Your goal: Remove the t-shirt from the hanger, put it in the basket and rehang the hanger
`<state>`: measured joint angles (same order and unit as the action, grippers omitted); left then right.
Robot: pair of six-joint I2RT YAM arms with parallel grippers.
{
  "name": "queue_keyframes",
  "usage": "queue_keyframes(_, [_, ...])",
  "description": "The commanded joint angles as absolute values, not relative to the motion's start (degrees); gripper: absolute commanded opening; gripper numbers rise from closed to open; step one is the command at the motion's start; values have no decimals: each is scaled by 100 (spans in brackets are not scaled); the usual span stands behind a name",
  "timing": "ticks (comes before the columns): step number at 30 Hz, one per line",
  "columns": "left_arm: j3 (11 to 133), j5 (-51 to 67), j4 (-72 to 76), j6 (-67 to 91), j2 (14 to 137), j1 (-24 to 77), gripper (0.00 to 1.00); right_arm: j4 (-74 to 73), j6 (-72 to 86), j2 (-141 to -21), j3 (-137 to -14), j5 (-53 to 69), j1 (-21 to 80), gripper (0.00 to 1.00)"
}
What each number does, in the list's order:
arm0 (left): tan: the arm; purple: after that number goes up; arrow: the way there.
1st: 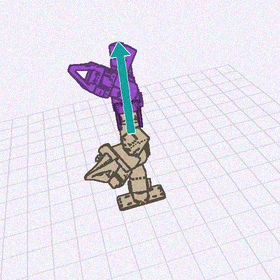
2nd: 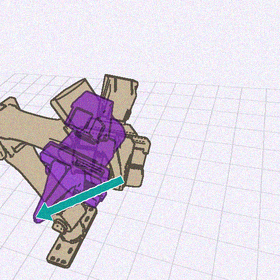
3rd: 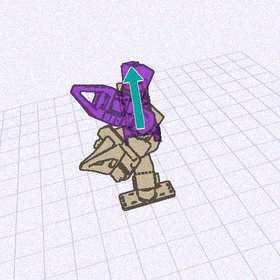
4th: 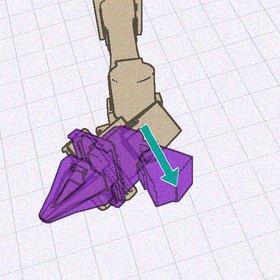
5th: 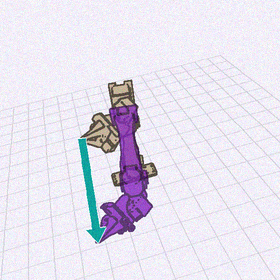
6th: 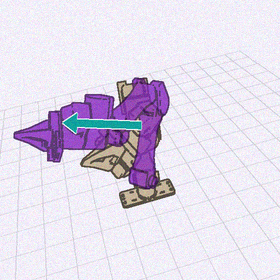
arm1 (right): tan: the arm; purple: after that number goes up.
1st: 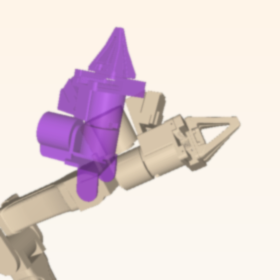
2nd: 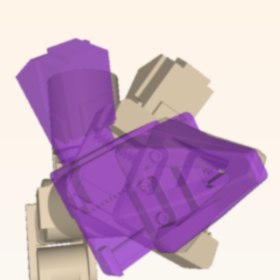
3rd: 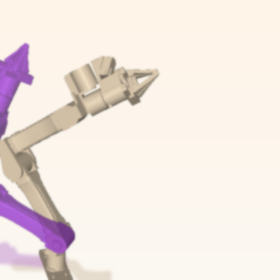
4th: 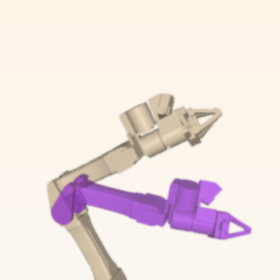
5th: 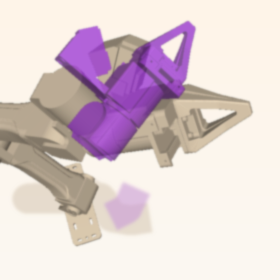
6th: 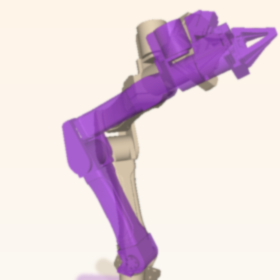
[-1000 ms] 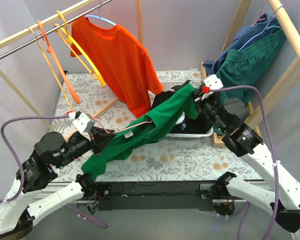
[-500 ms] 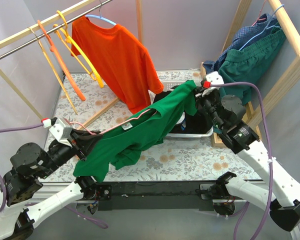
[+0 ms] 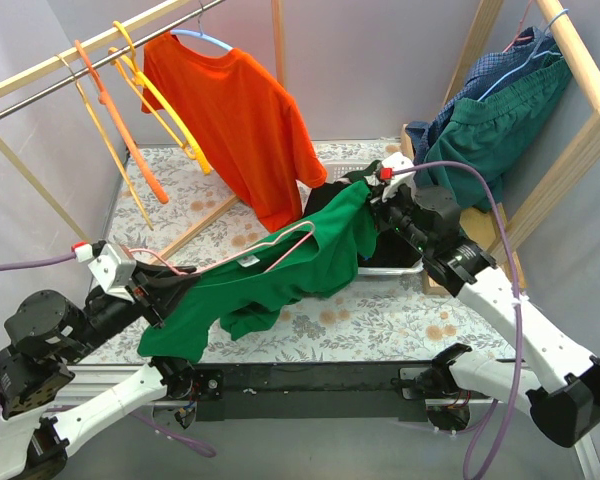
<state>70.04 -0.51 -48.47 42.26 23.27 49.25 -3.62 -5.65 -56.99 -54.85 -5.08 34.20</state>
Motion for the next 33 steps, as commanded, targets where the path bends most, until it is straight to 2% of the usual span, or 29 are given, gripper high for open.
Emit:
queue_keyframes(1, [7251, 27, -5045, 4271, 2241, 4896, 0, -44, -317, -6046, -5765, -98, 3234, 1])
queue_keyframes(5, [7085, -404, -4792, 4210, 2294, 4887, 0, -53, -150, -6109, -5538, 1628, 3243, 1])
queue_keyframes(8, [6795, -632, -4371, 4052, 2495, 4887, 0, 526, 157, -5889, -4994, 2476, 3383, 1])
queue_keyframes(17, [5854, -580, -2481, 3674, 3383, 4887, 0, 1441, 580, -5563, -3921, 2444, 4640, 1])
queue_keyframes(21, [5959, -571, -2425, 3419, 3945, 4887, 0, 1337, 528, -5704, -3814, 2233, 4992, 1])
queue_keyframes(22, [6002, -571, -2461, 3402, 4025, 4895, 0, 1232, 484, -5687, -3823, 2145, 5097, 4])
queue_keyframes(23, [6064, -563, -2548, 3367, 4060, 4887, 0, 1013, 440, -5643, -3849, 1988, 5150, 11])
queue_keyframes(24, [6082, -554, -2601, 3349, 4121, 4887, 0, 906, 352, -5469, -3867, 1908, 5229, 30])
queue_keyframes(27, [6126, -501, -2768, 3313, 4113, 4887, 0, 232, 141, -4995, -4120, 1662, 5300, 49])
queue_keyframes(30, [6187, -282, -2891, 3296, 4061, 4887, 0, -619, -324, -4633, -4725, 1661, 5317, 57])
queue_keyframes(33, [6301, 226, -3137, 3296, 4139, 4887, 0, -1351, -1000, -4727, -5482, 1880, 5300, 58])
